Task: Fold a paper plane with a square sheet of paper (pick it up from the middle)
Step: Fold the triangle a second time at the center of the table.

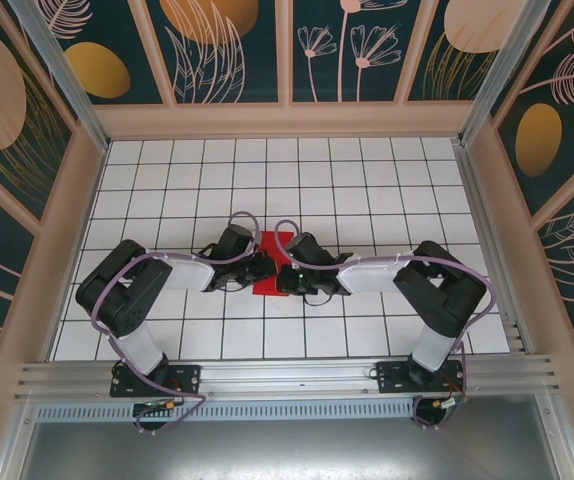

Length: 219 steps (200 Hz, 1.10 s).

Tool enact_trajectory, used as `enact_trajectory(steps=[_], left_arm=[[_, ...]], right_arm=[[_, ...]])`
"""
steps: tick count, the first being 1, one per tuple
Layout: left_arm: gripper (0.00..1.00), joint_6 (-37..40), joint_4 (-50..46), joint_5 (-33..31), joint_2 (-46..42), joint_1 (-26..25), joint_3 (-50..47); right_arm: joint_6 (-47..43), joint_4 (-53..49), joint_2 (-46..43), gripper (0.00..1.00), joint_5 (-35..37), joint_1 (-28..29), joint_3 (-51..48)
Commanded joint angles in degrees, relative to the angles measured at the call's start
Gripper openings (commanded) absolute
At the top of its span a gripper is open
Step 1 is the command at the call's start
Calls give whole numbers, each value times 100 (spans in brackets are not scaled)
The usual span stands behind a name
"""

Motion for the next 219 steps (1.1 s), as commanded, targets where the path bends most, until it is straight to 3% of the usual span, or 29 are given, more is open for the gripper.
enact_trajectory(steps=[1, 93, 130, 219], left_arm=[[0, -7, -1089, -435, 227, 7, -335], [0, 25, -1192, -524, 278, 14, -300], [0, 19, -1116, -432, 235, 5, -300], [0, -32, -1007, -273, 196, 10, -274]], right_arm=[[85, -182, -14, 0, 1, 24, -151], [326, -305, -944, 0, -213, 28, -1247], [145, -368, -1373, 0, -70, -35, -946], [55, 434, -222, 0, -307, -272, -286]])
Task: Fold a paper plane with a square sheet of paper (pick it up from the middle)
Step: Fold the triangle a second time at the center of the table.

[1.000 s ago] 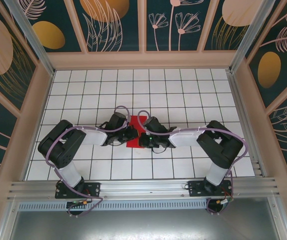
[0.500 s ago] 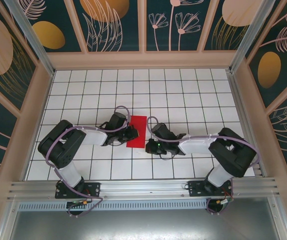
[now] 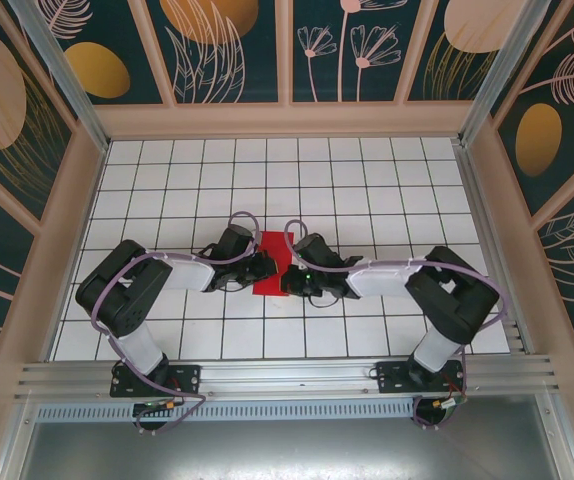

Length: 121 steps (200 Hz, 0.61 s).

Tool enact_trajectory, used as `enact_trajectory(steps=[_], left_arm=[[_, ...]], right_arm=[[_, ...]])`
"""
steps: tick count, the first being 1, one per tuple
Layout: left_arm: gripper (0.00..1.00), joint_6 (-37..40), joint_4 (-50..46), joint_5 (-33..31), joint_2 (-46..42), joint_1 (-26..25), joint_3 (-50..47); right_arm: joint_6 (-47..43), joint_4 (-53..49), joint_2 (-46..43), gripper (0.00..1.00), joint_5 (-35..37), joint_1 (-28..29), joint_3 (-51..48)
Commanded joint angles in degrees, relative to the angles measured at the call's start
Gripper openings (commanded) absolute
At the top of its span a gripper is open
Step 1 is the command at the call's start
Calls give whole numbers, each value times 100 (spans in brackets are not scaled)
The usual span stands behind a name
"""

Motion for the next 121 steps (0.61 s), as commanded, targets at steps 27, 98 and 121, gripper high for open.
enact_trajectory(steps=[27, 98, 121], left_arm=[[0, -20, -999, -238, 158, 18, -250], [4, 174, -403, 157, -724, -16, -134], [12, 156, -293, 179, -913, -107, -185]], right_arm=[[-159, 99, 297, 0, -30, -132, -4], [-238, -241, 443, 0, 102, -126, -267], [-253, -288, 485, 0, 120, -126, -236]])
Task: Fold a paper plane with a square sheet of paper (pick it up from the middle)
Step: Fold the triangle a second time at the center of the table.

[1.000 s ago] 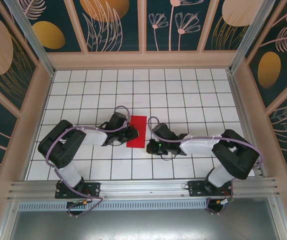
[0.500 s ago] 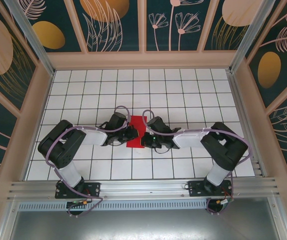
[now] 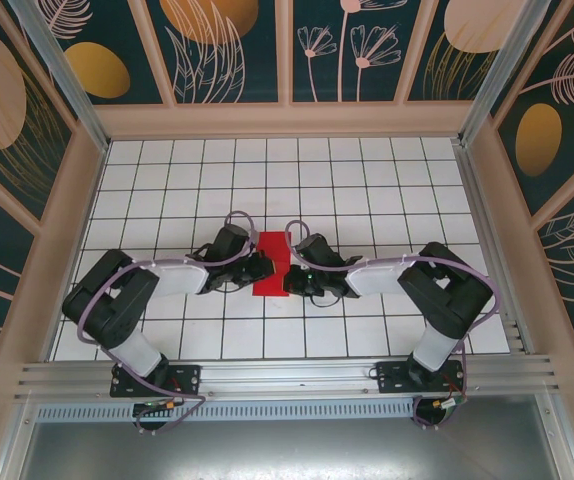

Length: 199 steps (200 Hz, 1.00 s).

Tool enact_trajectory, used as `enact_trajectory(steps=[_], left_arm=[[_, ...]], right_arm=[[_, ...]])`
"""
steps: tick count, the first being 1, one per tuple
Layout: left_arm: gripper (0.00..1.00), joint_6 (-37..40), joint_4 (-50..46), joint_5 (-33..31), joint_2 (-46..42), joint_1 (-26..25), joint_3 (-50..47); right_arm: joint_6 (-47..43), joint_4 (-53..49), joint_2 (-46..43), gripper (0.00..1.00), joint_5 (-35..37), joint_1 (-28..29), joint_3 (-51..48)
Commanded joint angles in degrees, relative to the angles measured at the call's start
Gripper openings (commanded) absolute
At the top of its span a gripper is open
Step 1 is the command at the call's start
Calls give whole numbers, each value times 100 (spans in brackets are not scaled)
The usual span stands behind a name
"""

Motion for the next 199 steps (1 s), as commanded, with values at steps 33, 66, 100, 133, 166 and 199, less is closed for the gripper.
enact_trajectory(steps=[33, 66, 100, 133, 166, 199], left_arm=[[10, 16, 115, 75, -104, -321, -106], [2, -119, 78, -122, 152, -364, -135], [1, -134, 144, -43, 396, -364, -129], [5, -36, -41, -278, 473, -362, -69], [7, 148, -631, -902, 450, -347, 83], [9, 349, -965, -1190, 420, -172, 239]], right_arm=[[-142, -522, 364, 0, 135, 16, -81], [-135, -542, 421, 0, 127, 34, -77], [-149, -578, 468, 0, 127, 44, -72], [-256, -787, 547, 0, 218, 84, -93], [-467, -1121, 549, 0, 353, 87, -219], [-664, -1360, 553, 0, 377, 88, -390]])
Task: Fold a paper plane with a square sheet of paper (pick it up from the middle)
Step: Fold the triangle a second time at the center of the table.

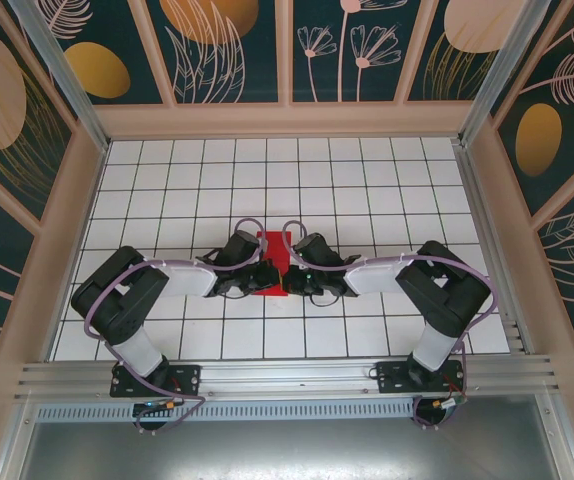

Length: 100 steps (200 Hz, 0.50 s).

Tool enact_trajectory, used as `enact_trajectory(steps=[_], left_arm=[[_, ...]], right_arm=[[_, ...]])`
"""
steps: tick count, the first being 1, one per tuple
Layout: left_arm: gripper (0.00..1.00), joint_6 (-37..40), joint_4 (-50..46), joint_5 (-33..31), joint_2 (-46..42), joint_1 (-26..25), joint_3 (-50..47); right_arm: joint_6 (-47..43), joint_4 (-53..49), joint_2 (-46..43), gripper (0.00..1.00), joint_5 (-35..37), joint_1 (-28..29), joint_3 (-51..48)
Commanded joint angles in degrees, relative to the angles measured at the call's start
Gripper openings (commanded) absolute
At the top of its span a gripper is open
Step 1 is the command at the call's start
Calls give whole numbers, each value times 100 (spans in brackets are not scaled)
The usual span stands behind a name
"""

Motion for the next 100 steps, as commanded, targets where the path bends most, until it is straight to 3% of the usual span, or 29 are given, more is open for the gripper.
enact_trajectory(steps=[1, 100], left_arm=[[9, 285, -673, -902, 63, 222, 108], [12, 1276, -1211, -1195, 38, 1344, 547]], right_arm=[[-347, -1315, 453, 0, 395, 85, -452], [-475, -1443, 453, 0, 279, 93, -553]])
